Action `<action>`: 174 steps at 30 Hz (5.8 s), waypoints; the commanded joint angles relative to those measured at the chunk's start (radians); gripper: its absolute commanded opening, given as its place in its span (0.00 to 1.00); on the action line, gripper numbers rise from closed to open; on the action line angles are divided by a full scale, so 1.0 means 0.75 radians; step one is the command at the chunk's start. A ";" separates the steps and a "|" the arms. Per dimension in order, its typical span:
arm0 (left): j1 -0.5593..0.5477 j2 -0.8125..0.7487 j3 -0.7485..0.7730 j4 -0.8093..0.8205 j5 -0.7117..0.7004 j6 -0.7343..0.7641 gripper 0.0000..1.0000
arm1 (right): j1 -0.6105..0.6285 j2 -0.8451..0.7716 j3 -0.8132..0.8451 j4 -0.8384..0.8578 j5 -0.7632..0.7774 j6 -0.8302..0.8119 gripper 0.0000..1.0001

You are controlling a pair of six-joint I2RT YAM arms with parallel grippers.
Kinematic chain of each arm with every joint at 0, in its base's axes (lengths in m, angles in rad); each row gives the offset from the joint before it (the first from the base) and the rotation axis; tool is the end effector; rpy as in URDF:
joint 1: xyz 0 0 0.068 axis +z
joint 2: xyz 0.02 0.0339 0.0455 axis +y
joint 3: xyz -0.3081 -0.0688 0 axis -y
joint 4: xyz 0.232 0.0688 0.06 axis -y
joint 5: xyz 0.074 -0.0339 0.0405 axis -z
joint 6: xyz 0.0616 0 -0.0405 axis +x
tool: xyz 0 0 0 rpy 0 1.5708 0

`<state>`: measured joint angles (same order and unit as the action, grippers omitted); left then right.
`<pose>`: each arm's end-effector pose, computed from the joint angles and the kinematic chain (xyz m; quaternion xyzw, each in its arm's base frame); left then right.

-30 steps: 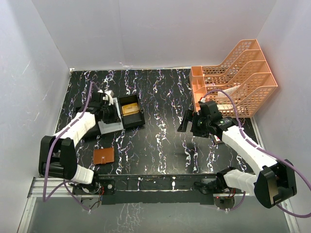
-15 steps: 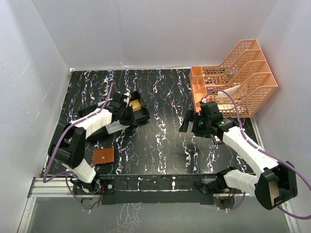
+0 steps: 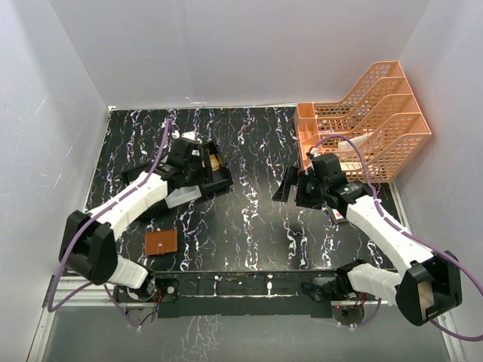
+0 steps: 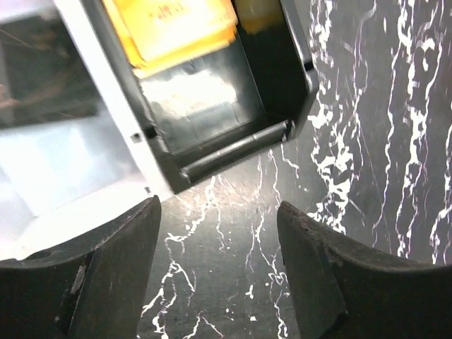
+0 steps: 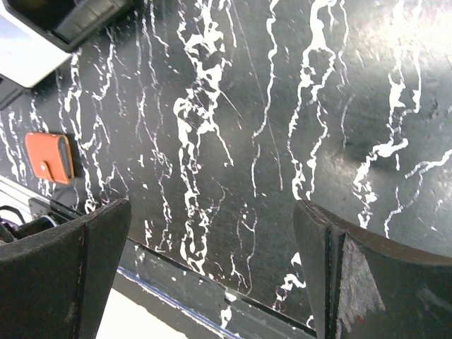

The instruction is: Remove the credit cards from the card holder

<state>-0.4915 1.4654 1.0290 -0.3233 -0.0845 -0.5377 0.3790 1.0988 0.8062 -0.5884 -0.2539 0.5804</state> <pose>0.2858 -0.1471 0.2830 -0.0379 0.9174 -0.1602 0.3622 0.1842 0.0900 0.2754 0.0513 0.9331 0.2605 0.2425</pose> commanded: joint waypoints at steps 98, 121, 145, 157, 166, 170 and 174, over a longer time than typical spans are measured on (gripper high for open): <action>0.181 -0.691 -0.270 -0.714 -0.281 -0.468 0.99 | 0.579 0.142 0.061 0.597 0.046 0.289 0.80; 0.580 -0.637 -0.685 -0.557 -0.138 -0.787 0.99 | 0.915 0.167 -0.139 0.621 0.258 0.560 0.85; 0.141 -0.825 -0.725 -0.313 0.110 -0.757 0.76 | 0.911 0.225 -0.113 0.488 0.423 0.542 0.89; 0.143 -0.494 -0.344 -0.350 -0.327 -0.227 0.90 | 0.908 0.144 -0.122 0.428 0.513 0.562 0.89; 0.150 -0.509 -0.494 -0.047 -0.186 -0.036 0.88 | 0.906 0.069 -0.159 0.421 0.563 0.572 0.89; 0.152 -0.552 -0.591 0.101 -0.100 0.012 0.88 | 0.906 0.039 -0.190 0.423 0.565 0.595 0.89; 0.154 -0.548 -0.637 0.188 -0.021 0.046 0.88 | 0.906 0.032 -0.194 0.410 0.568 0.602 0.89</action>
<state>-0.3813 1.0672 0.5816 -0.2928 -0.1726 -0.5594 1.0637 1.1484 0.6678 -0.2874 0.1371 1.0119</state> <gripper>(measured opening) 0.883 0.893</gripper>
